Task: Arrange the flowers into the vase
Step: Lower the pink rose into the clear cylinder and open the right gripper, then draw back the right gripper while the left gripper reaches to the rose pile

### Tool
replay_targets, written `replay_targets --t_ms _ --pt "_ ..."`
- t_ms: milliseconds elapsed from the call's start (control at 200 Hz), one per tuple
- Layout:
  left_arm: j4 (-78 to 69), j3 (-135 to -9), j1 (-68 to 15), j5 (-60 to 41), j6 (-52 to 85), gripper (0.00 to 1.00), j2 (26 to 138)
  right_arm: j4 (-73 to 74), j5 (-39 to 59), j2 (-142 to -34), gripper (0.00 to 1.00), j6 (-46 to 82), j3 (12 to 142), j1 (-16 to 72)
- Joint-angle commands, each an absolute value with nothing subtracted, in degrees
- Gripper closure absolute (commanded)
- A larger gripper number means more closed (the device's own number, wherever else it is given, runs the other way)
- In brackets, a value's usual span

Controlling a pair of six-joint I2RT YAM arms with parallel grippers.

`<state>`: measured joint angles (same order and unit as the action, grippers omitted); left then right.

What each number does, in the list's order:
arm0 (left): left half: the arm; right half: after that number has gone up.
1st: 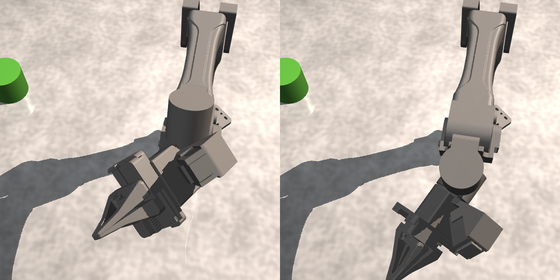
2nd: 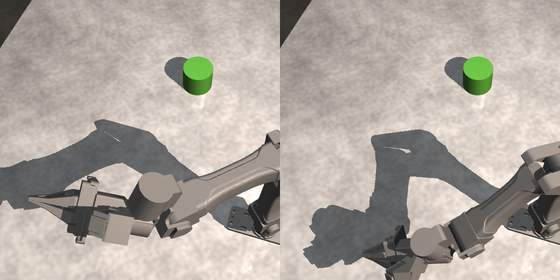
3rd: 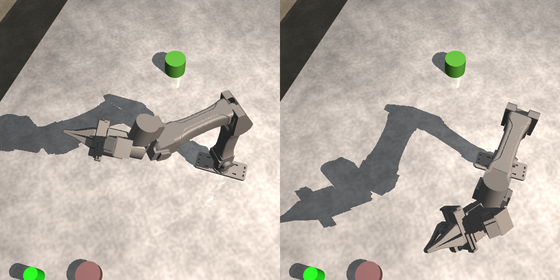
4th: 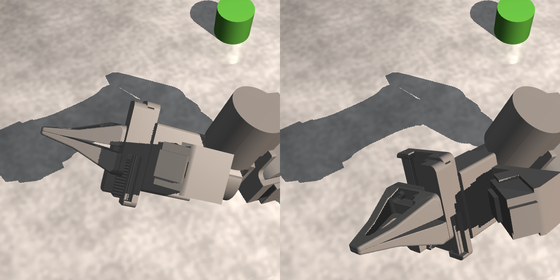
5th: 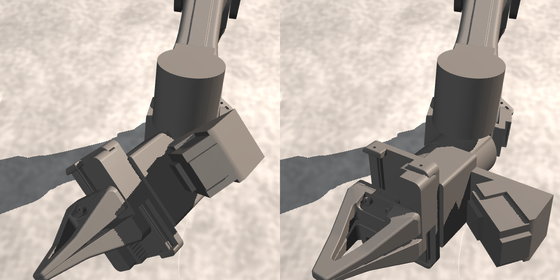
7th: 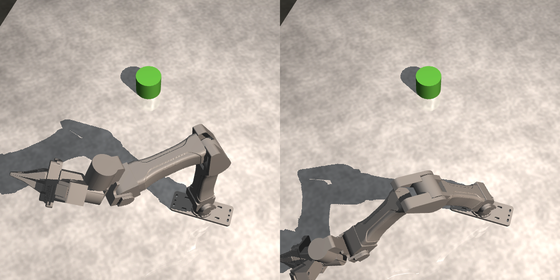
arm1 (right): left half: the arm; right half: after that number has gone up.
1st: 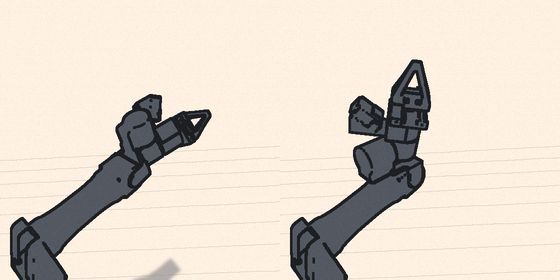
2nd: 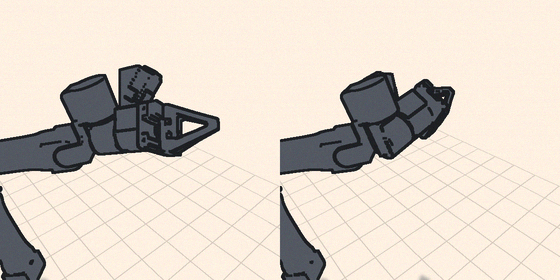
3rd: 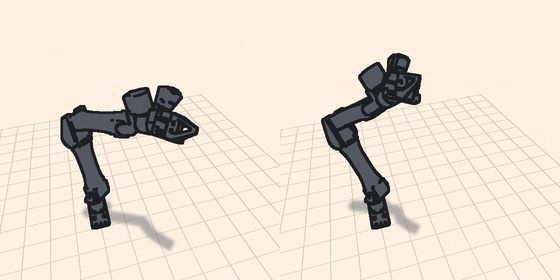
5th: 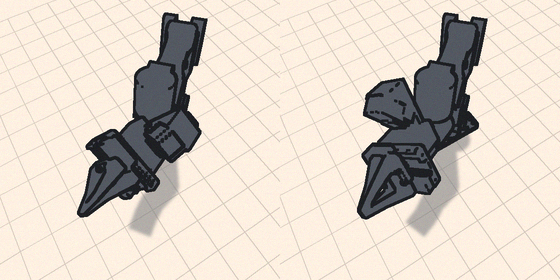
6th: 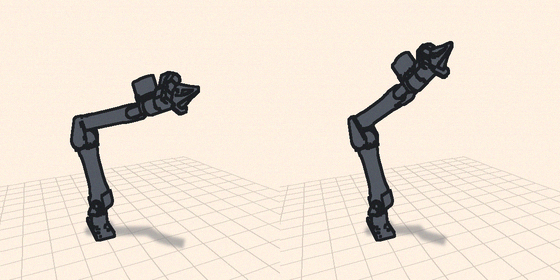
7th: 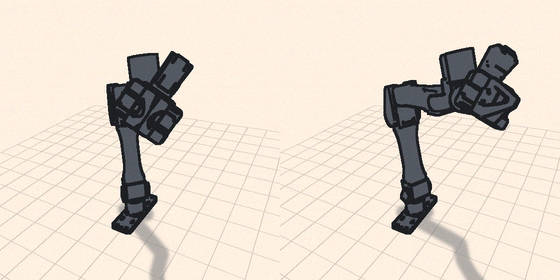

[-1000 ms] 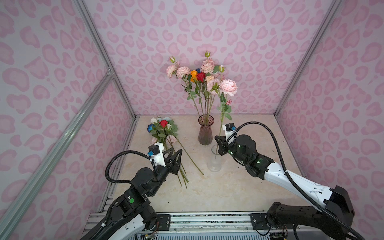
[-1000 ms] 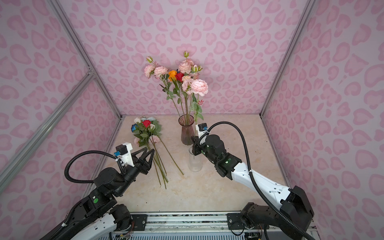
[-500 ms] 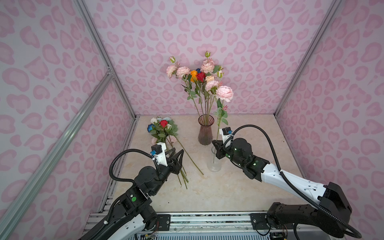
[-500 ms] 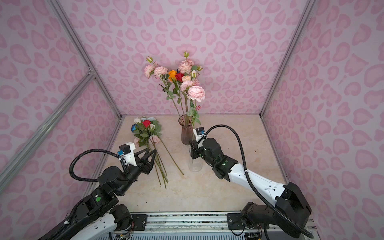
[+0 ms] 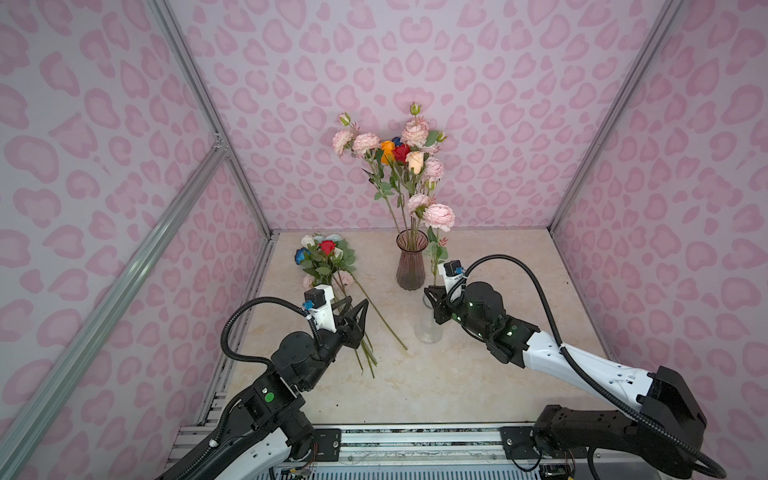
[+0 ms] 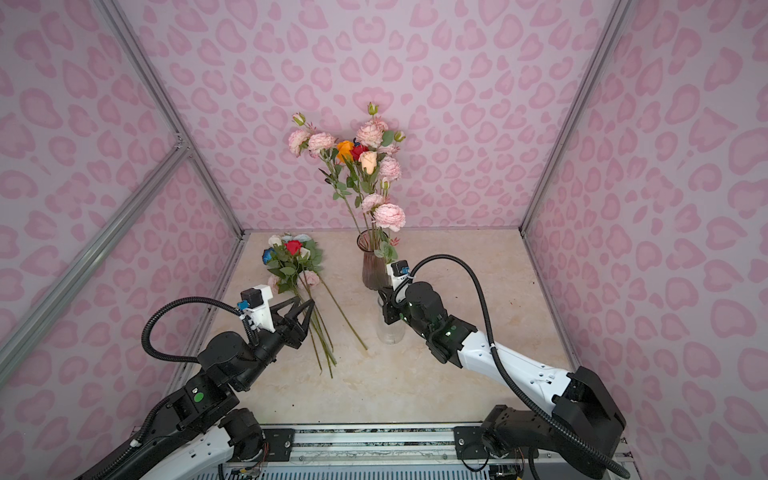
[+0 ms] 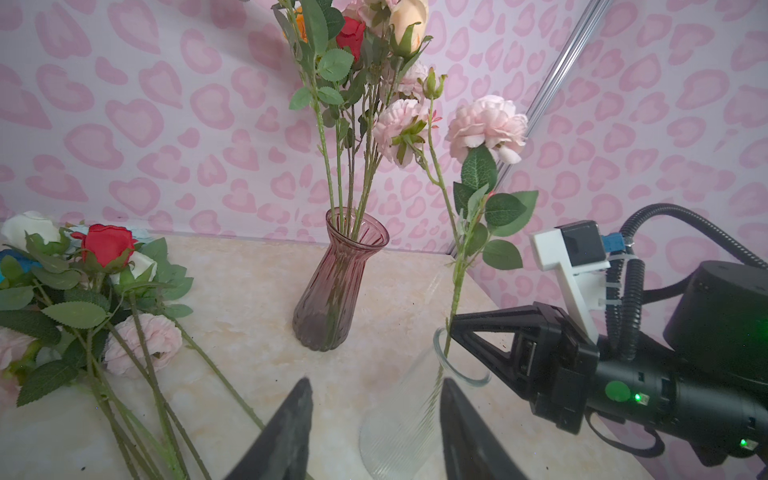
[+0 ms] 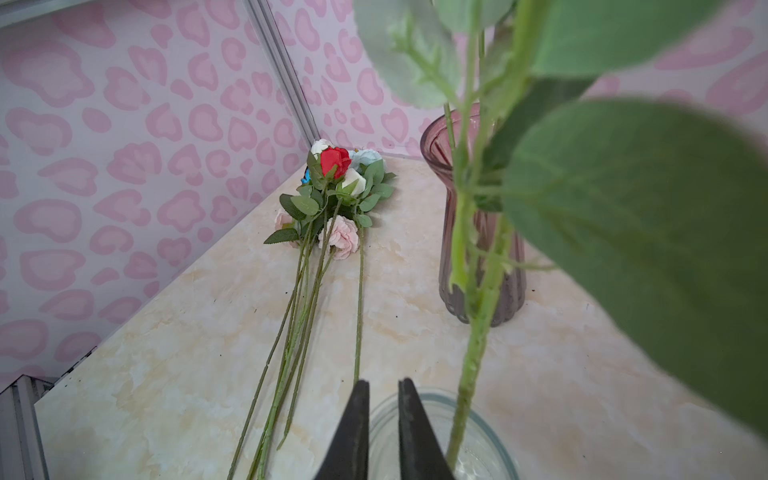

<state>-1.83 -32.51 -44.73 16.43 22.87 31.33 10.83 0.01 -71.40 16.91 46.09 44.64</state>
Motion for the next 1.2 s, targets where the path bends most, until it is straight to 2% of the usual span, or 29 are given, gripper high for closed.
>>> replay_targets --t_ms 0,295,460,535,595,670,760,980,995,1045,1195 --pt "-3.62 -32.52 -44.74 16.00 23.10 0.49 31.63 12.15 -0.95 -70.61 0.84 16.79 45.18 45.05" --pt "-3.71 -32.07 -44.66 19.07 24.73 0.49 33.95 10.96 -3.94 -64.05 0.79 18.22 42.88 45.82" --pt "-0.36 -32.31 -44.47 31.14 30.27 0.49 37.92 8.62 -6.25 -57.62 0.74 18.72 40.91 46.56" --pt "2.88 -32.96 -42.75 34.96 34.20 0.45 41.96 7.04 -7.61 -54.32 0.74 18.94 40.14 46.82" --pt "5.69 -33.92 -38.57 32.37 37.86 0.44 46.18 5.88 -8.58 -52.01 0.74 19.14 39.53 46.85" --pt "8.94 -35.89 -30.85 23.59 42.73 0.44 52.98 4.95 -9.15 -49.79 0.74 18.86 38.79 46.85" --pt "10.64 -38.82 -24.47 16.32 44.11 0.50 61.35 4.66 -9.66 -47.90 0.75 18.68 37.74 46.85" --pt "11.54 -49.10 -18.90 12.58 41.67 0.63 79.84 5.62 -10.47 -46.31 0.77 18.98 35.47 46.76" --pt "11.61 -49.57 -18.76 12.42 41.98 0.67 80.94 5.65 -10.48 -46.32 0.77 19.03 35.36 46.76" --pt "11.90 -51.29 -17.99 11.78 42.57 0.71 84.38 5.79 -10.45 -46.49 0.77 19.49 35.12 46.66" --pt "10.99 -54.27 -16.04 12.17 42.75 0.74 91.85 6.49 -9.30 -46.51 0.77 20.30 34.07 46.49"
